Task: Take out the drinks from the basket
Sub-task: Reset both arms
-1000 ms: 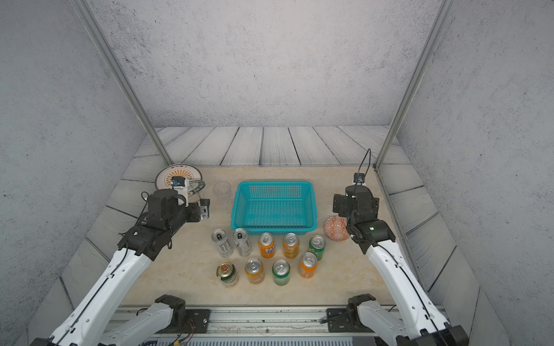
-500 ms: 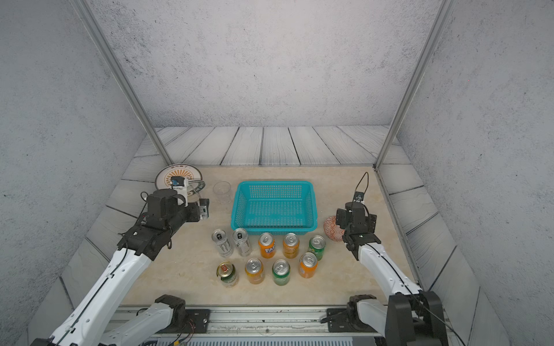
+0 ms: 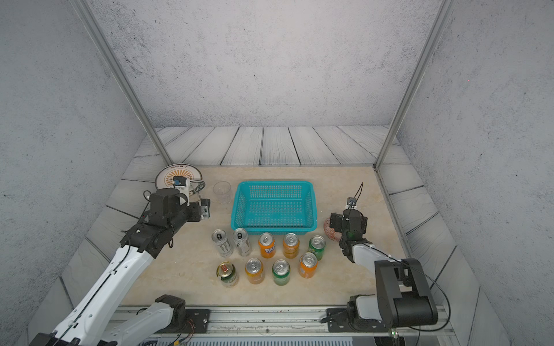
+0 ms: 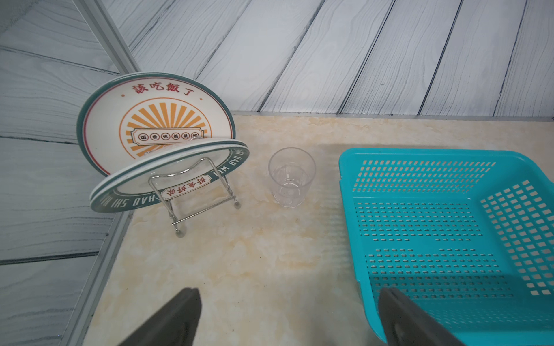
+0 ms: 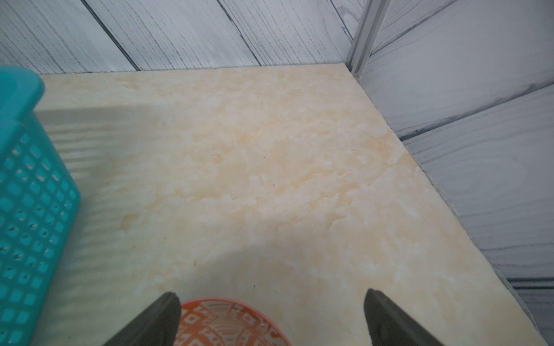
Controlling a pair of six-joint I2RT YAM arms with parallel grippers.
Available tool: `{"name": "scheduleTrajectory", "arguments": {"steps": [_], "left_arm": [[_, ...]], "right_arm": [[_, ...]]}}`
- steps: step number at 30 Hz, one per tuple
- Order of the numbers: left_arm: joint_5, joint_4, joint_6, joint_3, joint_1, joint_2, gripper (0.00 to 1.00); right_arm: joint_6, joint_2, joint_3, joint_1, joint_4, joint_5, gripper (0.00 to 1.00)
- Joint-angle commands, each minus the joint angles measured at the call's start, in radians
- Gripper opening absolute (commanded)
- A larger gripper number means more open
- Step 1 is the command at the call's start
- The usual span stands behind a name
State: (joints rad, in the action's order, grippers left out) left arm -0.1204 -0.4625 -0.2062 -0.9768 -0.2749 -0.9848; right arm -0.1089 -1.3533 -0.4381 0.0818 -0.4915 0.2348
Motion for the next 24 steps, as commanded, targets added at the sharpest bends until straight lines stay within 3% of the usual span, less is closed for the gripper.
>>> {"name": "scheduleTrajectory", "arguments": {"steps": [1, 11, 16, 24], "left_arm": [[-0.016, 0.009, 0.009, 0.01, 0.01, -0.006, 0.99], [-0.047, 0.02, 0.026, 0.022, 0.011, -0.027, 0.99], [-0.069, 0.03, 0.039, 0.027, 0.011, -0.041, 0.99], [-0.149, 0.128, 0.004, 0.096, 0.017, -0.019, 0.99]], "right_arm": [[0.066, -0.027, 0.008, -0.017, -0.157, -0.066, 1.0], [0.003, -0.217, 0.078, -0.119, -0.488, -0.209, 1.0], [0.012, -0.181, 0.013, -0.119, -0.301, -0.212, 1.0], [0.016, -0.218, 0.041, -0.12, -0.416, -0.215, 1.0]]}}
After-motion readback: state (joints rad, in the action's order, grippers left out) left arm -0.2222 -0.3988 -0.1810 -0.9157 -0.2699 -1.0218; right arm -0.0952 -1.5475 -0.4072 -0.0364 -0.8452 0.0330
